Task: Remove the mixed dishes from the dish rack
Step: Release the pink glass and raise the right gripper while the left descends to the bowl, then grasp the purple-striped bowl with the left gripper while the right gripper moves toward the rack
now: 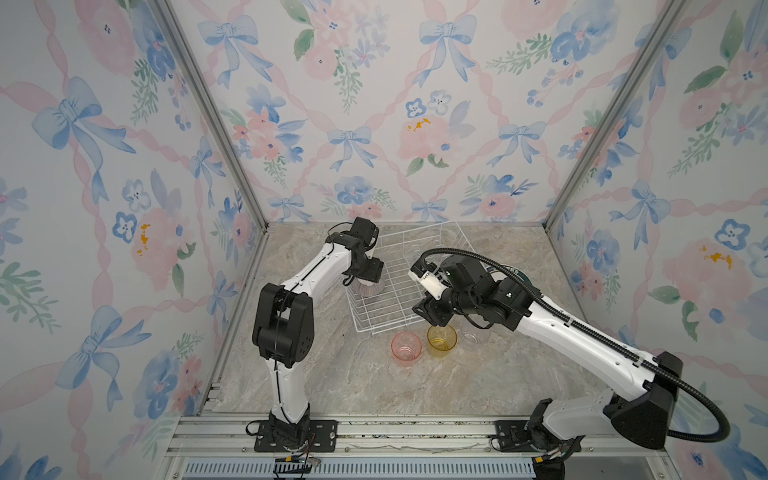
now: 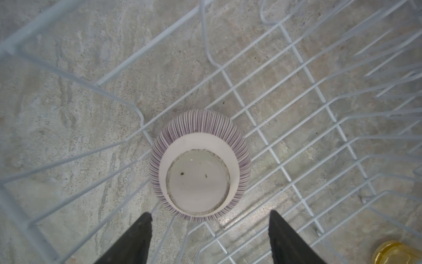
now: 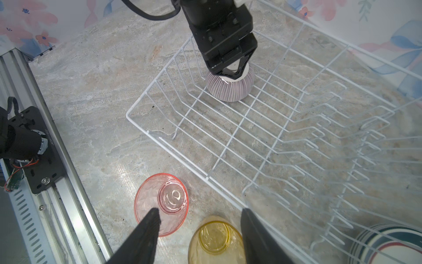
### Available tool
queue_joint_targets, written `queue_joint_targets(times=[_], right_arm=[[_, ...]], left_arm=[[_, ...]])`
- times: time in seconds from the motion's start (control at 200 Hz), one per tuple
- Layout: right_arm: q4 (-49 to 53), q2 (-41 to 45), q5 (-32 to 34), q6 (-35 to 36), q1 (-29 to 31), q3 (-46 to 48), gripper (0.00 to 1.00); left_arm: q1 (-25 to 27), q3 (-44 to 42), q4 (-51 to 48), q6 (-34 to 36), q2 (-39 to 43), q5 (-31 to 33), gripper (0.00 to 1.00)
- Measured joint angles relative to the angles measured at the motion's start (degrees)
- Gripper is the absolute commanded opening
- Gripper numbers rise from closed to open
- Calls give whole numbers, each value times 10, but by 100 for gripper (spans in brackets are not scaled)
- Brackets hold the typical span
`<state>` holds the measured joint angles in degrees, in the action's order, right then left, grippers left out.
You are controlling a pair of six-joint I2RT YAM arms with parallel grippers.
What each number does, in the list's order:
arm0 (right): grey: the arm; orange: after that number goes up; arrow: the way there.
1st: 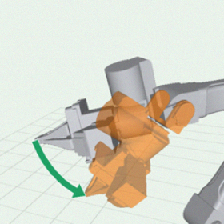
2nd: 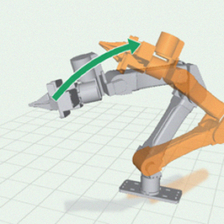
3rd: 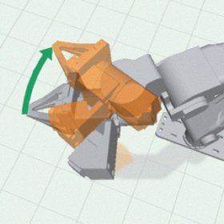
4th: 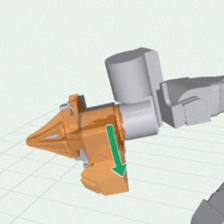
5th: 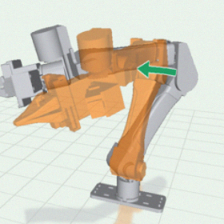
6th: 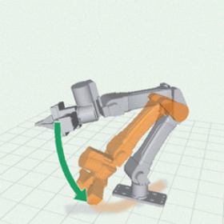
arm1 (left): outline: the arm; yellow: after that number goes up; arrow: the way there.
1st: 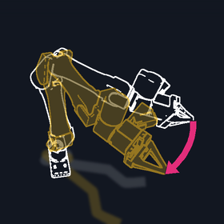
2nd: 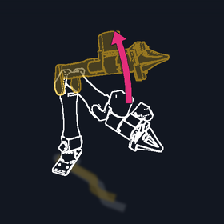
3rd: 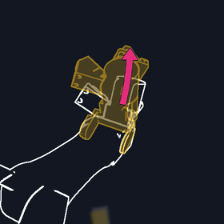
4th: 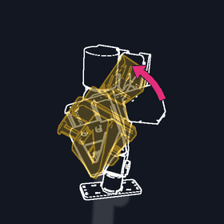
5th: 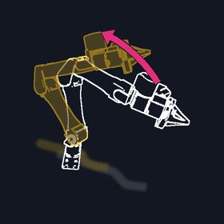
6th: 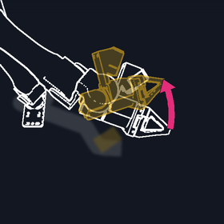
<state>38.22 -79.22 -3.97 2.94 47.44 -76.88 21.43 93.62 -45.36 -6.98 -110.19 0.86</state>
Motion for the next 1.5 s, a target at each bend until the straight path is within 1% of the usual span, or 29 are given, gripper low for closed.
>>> queue_joint_targets(times=[0.25,0.455,0.705,0.815,1.205,1.32,1.5], right_arm=[[-14,3,-8,-5,-14,15,60],[-18,3,-13,-9,-18,21,60],[-19,3,-19,-11,-24,21,60],[-20,3,-21,-11,-24,23,60],[-21,3,-22,-13,-28,29,60],[-21,3,-23,-13,-28,30,61],[-21,2,-23,-13,-28,31,61]], left_arm=[[2,18,-16,6,-22,7,71],[2,24,-22,10,-40,17,68],[3,52,-25,19,-59,24,66],[3,54,-25,21,-64,24,63],[3,54,-26,21,-71,27,62],[3,55,-25,23,-73,28,57],[3,56,-25,25,-73,28,55]])
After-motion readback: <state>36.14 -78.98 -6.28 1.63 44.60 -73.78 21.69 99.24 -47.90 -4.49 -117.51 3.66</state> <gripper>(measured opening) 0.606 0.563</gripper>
